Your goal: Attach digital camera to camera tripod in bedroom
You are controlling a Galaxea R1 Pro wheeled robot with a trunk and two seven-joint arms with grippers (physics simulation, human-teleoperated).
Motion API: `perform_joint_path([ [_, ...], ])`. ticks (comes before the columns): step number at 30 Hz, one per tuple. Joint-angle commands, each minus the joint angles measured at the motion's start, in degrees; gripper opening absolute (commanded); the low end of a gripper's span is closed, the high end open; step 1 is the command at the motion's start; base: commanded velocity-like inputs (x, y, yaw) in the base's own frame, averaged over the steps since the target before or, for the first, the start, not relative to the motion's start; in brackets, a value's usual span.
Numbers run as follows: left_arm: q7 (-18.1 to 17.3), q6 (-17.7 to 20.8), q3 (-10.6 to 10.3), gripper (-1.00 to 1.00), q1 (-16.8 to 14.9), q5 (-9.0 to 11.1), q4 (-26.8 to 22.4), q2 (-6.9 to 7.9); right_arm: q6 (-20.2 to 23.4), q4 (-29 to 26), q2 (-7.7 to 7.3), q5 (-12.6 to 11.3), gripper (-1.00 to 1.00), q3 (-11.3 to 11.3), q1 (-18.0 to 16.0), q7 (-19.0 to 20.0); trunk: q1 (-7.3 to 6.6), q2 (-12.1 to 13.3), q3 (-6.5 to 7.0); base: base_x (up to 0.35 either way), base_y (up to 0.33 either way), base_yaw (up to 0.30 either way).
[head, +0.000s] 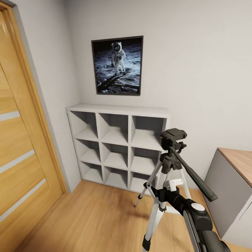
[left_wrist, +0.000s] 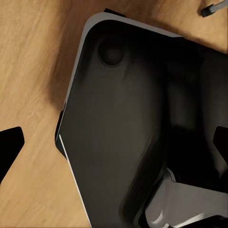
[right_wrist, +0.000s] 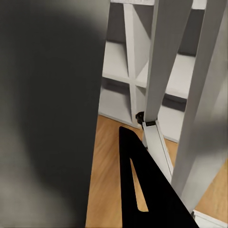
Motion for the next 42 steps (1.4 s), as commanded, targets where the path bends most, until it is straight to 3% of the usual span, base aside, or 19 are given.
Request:
perform_joint_path([
  [1,0.04,-0.07,0.08,1.0,0.01,0.25,-0.1,-0.01,0.19,-0.07,0.06,0.43,-1.0,-0.13,-0.05,0.58,0.04,-0.05,-0.06,0.285,0.0,0.0],
  [20,0.04,-0.07,0.22,1.0,0.01,0.54,-0.1,-0.01,0.09,0.13,-0.15,0.61,-1.0,-0.18,-0.05,0.54,0.04,-0.05,-0.06,0.048,0.0,0.0],
  [29,0.04,-0.07,0.16,1.0,0.01,0.48,-0.1,-0.01,-1.17,0.23,-2.7,0.63,-1.0,-0.06,-0.05,0.68,0.04,-0.05,-0.06,0.0,-0.018,0.0],
  [42,0.04,-0.07,0.1,1.0,0.03,0.43,-0.1,-0.01,-1.34,0.29,-2.9,0.56,-1.0,0.25,-0.05,0.69,0.04,-0.05,-0.06,0.0,-0.215,0.0],
])
